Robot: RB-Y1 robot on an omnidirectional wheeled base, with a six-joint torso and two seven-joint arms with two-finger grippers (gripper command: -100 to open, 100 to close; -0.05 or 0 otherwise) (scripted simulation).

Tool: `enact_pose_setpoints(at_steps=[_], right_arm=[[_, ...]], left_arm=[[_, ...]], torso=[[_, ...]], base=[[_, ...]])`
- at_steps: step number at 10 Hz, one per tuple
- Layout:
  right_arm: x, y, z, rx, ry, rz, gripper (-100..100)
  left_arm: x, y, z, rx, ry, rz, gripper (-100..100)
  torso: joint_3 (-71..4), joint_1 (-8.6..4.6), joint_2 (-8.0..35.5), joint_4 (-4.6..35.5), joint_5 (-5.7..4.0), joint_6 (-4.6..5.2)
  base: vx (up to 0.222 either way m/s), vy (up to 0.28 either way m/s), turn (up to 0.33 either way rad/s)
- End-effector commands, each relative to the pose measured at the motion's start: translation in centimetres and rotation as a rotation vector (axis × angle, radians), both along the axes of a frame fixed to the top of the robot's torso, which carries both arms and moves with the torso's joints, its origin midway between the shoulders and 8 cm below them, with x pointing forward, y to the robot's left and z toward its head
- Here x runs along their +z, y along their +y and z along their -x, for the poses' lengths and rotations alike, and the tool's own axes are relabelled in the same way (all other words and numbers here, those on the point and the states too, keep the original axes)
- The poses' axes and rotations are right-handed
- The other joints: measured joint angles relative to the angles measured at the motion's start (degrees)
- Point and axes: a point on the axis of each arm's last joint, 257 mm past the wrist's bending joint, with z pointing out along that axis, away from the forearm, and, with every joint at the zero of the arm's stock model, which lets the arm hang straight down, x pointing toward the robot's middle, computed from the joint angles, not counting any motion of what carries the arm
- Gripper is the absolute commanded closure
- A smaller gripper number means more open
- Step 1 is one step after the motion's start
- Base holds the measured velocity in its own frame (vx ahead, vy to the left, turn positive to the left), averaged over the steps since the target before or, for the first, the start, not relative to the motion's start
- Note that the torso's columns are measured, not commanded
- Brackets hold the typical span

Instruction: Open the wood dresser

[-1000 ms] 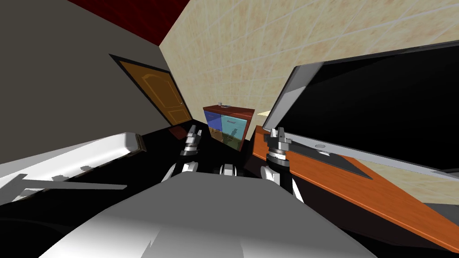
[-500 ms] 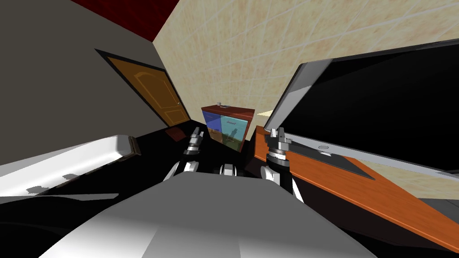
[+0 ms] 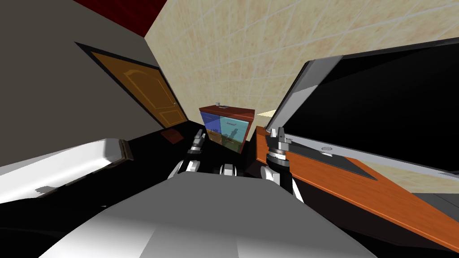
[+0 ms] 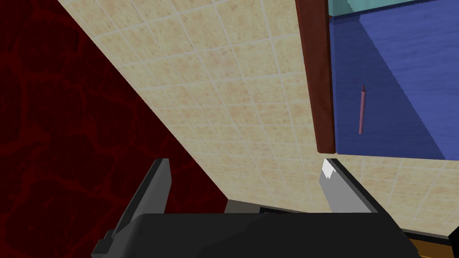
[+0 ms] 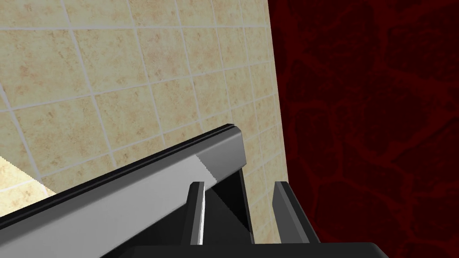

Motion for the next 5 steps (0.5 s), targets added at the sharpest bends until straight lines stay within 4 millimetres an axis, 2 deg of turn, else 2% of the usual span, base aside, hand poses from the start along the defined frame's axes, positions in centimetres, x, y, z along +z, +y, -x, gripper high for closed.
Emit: enact_pose_setpoints(at_steps=[1, 5], right_arm=[[0.0, 0.0, 0.0, 0.0, 0.0, 0.0, 0], [0.0, 0.0, 0.0, 0.0, 0.0, 0.0, 0]], left_arm=[[-2.0, 0.0, -1.0, -0.003, 0.037, -0.004, -100], [-4.5, -0.4, -2.0, -0.01, 0.083, -0.005, -100]], torso=[[0.0, -0.01, 0.0, 0.0, -0.01, 0.0], [0.0, -0.01, 0.0, 0.0, -0.01, 0.0]], base=[[0.075, 0.045, -0.054], [0.077, 0.037, -0.048]])
